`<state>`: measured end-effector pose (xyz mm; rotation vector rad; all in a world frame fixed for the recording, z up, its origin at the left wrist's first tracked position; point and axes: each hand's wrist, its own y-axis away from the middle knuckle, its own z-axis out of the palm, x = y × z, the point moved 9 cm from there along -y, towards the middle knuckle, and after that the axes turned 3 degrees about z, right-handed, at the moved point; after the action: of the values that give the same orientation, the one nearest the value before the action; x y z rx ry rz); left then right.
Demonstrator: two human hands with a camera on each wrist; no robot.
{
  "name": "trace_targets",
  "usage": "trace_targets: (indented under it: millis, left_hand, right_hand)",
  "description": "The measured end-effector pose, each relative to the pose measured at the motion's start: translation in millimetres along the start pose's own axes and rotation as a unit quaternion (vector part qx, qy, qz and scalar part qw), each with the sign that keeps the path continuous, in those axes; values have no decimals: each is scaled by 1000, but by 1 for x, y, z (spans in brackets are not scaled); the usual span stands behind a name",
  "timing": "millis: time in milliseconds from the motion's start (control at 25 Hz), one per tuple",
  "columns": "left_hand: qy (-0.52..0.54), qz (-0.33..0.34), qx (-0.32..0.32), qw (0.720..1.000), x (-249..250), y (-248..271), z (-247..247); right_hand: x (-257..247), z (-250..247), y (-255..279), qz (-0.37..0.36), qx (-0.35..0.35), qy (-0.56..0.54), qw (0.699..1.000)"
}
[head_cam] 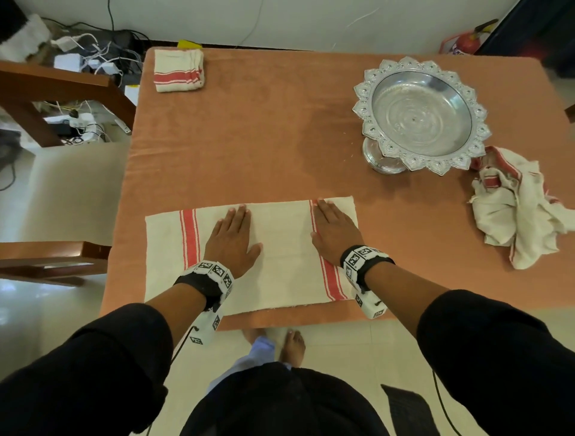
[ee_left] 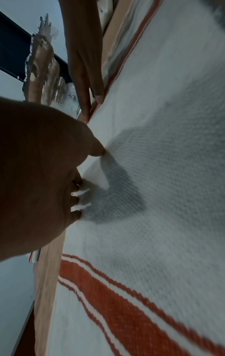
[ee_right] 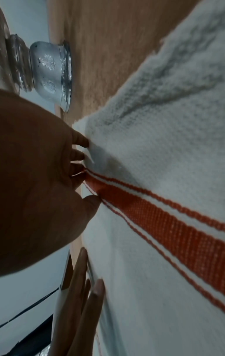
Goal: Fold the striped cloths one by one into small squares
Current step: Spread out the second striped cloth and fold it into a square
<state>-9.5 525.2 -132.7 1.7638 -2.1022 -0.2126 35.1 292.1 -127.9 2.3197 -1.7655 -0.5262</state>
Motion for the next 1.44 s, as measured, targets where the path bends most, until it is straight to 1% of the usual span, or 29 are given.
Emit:
trace_targets:
  millis: [120,160,200,240,320,360,440,560,680,800,880,960,1040,1120,1200,1320,1440]
  left_hand:
    - [5,-23,22,999,14,-5,-9]
    - [3,-16,34,999,25,-9,-15]
    - [-2,7,40,999,42,-15,-19]
    - [-13,46,38,998,62,-21,-20]
    - [-34,123,25,992,101,-31,-16]
    - [-36,141,16,989,114,-36,-14]
    - [-35,136,-6,990,122,-44,-7]
    - [-51,116,-25,992,110,-47,2]
    - [-61,102,-9,993,88,-41,4]
    - [-55,66,-4,996,60,-32,4]
    - [-49,45,-2,998,46,-27,2]
    - [-38,32,11,999,39,-24,-4]
    - [-28,30,25,999,37,-21,-9]
    - [-23,30,29,999,35,-17,-11]
    - [-10,15,24,1000,23,-11,-7]
    - [-25,-11,7,1000,-7,0,4]
    - [-32,-32,11,999,-39,11,5]
  right_hand:
    - [6,-4,-1,5,8,-1,1000]
    - [4,-9,-2,9,17,-10,1000]
    - [1,-13,-4,9,29,-19,999]
    - [-4,-16,-5,2,40,-22,999]
    - [-13,-13,-8,-22,40,-15,999]
    - [-15,-10,-10,-30,33,-11,999]
    - [-9,-5,-10,-26,19,-8,999]
    - [10,-6,-5,-6,13,-5,1000]
    - [26,-12,0,18,32,-15,999]
    - [26,-14,0,28,29,-22,999]
    - [20,-19,-2,40,39,-27,998]
    - [-1,-28,-7,18,63,-18,998]
    - [-39,-34,-13,-39,79,-9,996]
    - [-83,-28,-18,-102,60,-1,993]
    - [-118,-15,-23,-139,31,-8,990]
    - [-139,6,-30,-143,-7,13,990]
    - [-134,14,-31,-144,-7,34,989]
